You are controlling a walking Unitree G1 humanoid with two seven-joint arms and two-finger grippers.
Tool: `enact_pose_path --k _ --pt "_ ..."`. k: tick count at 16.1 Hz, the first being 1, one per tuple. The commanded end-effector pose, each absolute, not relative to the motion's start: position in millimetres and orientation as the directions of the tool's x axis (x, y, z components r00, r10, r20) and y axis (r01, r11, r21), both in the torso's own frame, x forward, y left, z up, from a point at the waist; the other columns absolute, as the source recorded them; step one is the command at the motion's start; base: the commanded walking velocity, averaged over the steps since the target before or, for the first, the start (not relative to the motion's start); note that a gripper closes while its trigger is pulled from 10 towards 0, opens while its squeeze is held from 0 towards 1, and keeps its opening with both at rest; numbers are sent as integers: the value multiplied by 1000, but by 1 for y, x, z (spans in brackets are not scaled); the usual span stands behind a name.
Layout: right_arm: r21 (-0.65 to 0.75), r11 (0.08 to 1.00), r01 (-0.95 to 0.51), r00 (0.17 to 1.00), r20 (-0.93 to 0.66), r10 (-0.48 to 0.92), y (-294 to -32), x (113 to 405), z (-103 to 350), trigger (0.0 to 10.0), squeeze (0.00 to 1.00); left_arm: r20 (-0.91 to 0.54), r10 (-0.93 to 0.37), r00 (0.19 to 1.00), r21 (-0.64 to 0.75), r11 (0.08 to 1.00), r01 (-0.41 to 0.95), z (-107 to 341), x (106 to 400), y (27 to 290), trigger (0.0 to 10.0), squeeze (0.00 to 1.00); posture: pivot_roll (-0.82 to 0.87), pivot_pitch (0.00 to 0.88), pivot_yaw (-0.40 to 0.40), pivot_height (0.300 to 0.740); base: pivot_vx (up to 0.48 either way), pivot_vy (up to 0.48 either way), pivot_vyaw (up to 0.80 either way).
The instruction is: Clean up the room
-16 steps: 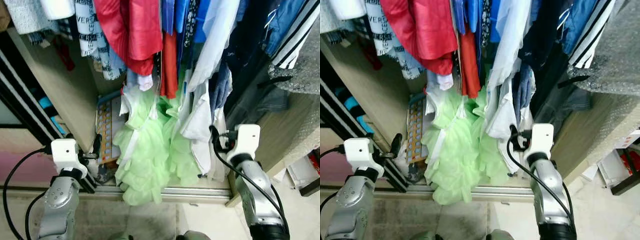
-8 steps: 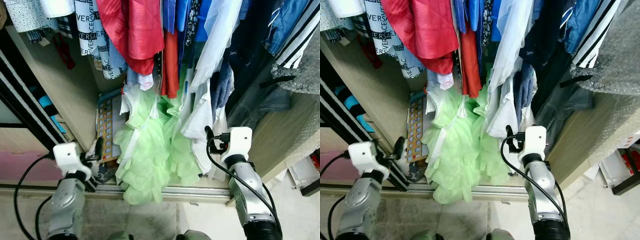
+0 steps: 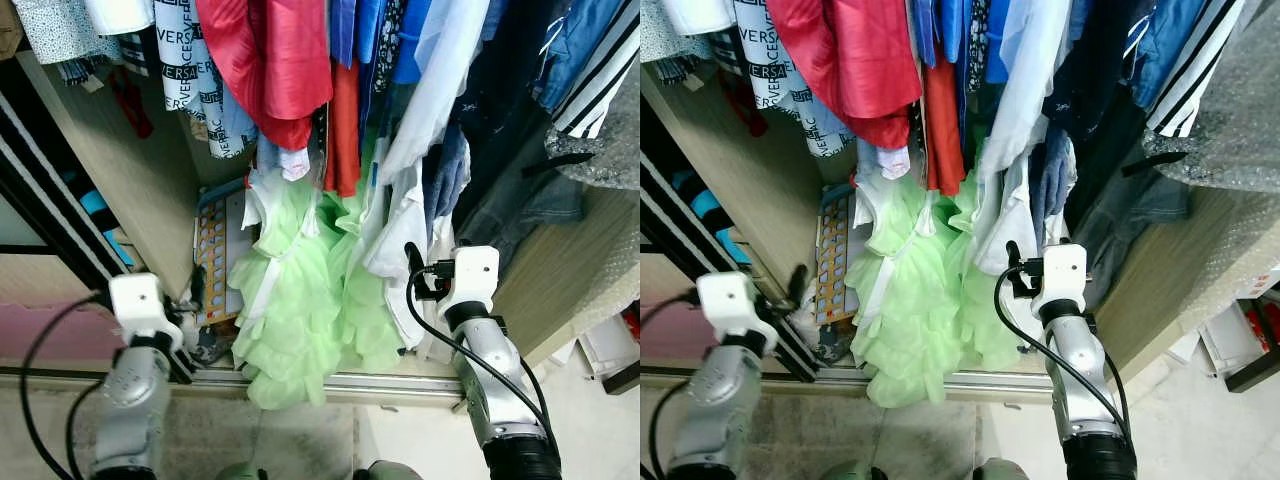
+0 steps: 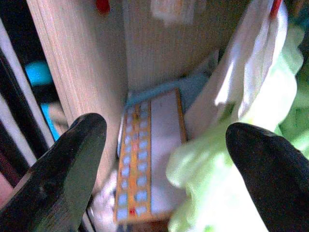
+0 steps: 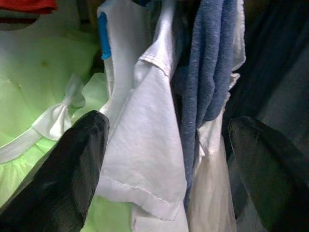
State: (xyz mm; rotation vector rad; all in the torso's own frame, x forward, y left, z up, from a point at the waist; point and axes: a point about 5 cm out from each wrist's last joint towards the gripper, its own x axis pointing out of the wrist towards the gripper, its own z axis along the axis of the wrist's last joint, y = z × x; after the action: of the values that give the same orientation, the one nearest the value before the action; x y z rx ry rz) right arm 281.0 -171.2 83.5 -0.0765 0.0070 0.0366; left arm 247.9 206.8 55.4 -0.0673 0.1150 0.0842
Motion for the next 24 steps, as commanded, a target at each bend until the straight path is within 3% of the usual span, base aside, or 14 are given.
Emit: enact_pose_path --k 1,11,24 --pt "-54 998 -17 1000 -13 17 -174 283 85 10000 0 -132 122 984 -96 986 -135 56 246 215 10000 0 -88 0 25 740 0 0 0" --pt "-129 988 -82 997 -10 81 -168 287 90 10000 0 -160 129 979 -102 984 -146 55 249 212 10000 0 -94 0 9 740 0 0 800" --pt "-98 989 -107 994 -10 107 -166 290 88 10000 0 -211 118 970 -94 986 -140 49 248 212 10000 0 -72 0 -6 740 0 0 738"
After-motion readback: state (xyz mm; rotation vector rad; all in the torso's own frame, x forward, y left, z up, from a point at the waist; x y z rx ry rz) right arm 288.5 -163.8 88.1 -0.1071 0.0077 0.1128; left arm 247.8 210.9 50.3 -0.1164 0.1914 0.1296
